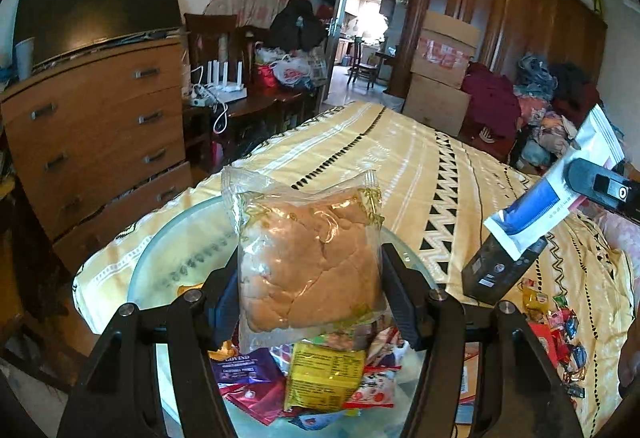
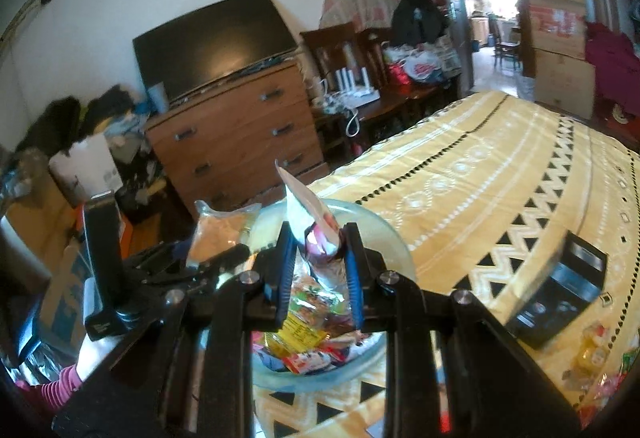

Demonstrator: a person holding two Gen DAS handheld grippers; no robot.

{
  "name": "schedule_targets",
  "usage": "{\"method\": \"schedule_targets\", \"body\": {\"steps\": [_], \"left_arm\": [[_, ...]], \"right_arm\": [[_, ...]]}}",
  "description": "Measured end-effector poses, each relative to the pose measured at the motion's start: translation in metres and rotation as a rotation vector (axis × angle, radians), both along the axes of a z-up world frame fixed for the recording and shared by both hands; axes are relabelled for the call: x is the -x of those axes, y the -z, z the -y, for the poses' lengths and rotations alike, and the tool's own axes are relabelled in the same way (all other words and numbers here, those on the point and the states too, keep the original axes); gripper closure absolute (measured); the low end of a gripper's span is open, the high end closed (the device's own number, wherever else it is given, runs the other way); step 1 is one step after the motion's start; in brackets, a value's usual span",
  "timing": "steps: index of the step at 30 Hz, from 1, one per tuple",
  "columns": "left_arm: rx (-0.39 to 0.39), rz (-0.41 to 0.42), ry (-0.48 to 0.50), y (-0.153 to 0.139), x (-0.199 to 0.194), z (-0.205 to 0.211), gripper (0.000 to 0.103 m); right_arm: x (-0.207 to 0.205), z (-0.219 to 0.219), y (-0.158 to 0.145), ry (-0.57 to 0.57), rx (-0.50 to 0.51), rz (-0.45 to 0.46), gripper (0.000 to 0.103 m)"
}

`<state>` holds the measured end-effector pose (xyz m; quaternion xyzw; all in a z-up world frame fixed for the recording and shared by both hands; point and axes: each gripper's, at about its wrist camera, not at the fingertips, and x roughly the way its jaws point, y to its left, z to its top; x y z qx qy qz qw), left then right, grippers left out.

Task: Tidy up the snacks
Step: 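Lower both packets into the glass bowl and open both tools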

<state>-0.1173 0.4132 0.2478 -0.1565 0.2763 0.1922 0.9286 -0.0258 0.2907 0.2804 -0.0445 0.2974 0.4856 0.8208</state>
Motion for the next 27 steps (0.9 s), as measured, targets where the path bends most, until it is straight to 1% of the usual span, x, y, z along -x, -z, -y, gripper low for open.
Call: {"method": "schedule_targets", "body": {"steps": [5, 10, 27], "left_arm": [[0.018, -0.013, -0.011, 0.009, -0.003, -0.014, 0.039], [0.025, -0.018, -0.016, 0.01, -0.006, -0.018, 0.039], [0.028, -0.028, -0.018, 0.012, -0.009, -0.022, 0.039]], "right_arm": [[0.002, -0.024, 0.007, -0.021, 0.028, -0.016, 0.079], [0.006, -0.038, 0.011, -0.03, 0.049, -0.022, 0.079], [0.005, -0.048, 0.015, -0.025, 0.061, -0.033, 0.079]]}}
